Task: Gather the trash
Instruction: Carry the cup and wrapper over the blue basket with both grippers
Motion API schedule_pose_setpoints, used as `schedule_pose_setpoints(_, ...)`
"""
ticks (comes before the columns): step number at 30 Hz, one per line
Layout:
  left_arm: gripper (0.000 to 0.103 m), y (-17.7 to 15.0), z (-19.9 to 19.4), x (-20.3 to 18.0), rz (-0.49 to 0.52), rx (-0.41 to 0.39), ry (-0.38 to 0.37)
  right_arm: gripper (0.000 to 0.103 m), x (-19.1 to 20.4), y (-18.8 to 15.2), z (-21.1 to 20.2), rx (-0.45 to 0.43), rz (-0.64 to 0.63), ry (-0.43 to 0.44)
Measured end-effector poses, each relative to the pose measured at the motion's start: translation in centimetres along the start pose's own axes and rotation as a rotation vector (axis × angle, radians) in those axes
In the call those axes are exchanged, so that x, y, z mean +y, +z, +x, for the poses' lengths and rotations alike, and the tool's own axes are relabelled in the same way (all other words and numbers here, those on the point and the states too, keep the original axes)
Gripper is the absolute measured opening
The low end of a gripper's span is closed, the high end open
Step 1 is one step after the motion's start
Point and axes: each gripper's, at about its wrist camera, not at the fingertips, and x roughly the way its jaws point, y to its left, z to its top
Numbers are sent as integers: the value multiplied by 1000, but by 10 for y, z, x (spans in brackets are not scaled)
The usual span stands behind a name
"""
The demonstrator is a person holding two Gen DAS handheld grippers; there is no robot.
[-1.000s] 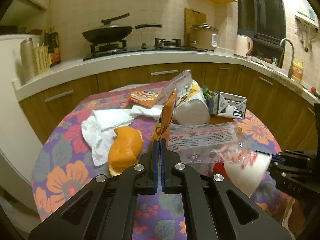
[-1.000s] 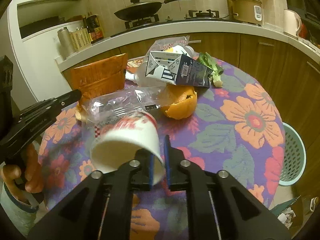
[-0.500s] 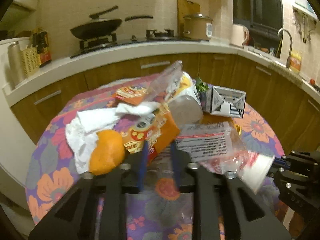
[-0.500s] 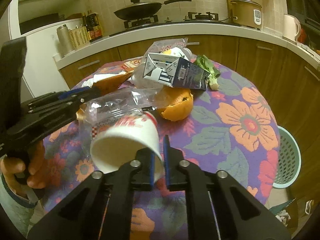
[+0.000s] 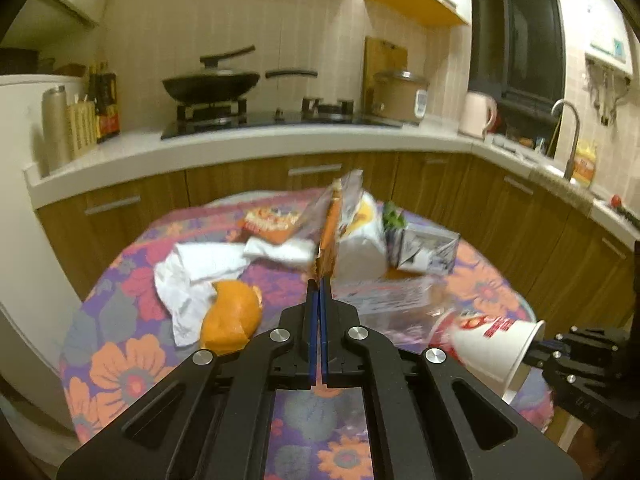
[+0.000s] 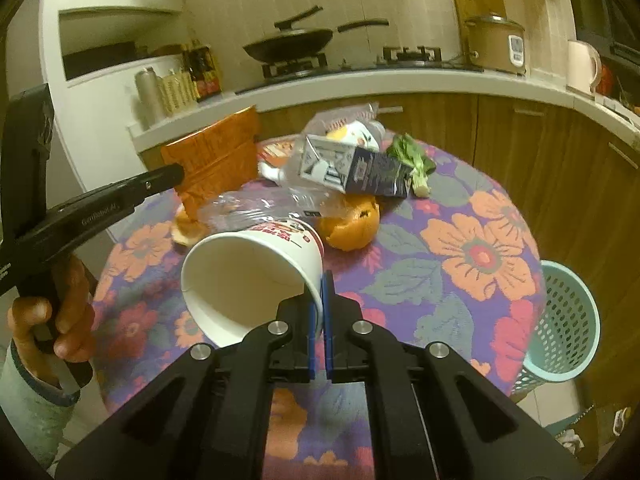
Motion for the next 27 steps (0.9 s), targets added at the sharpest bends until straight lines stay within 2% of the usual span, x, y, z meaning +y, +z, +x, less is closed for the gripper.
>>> schedule_pose_setpoints(6,0,16,-12,-31,25,-72,-56,1,-10,10,-26,-75,0,-15)
schedule_pose_setpoints(12,0,25,-3,-70,59,-84,-129,1,-38,15,-39,-122,36,-81)
schedule_pose_setpoints(19,0,37,16,-130,106,-109,-207,1,-98,17,-54,-182,87,-227)
schedule_pose_setpoints(27,0,44,70,-213,96,-73,-282,1,-189,2,-53,-180,160,-385)
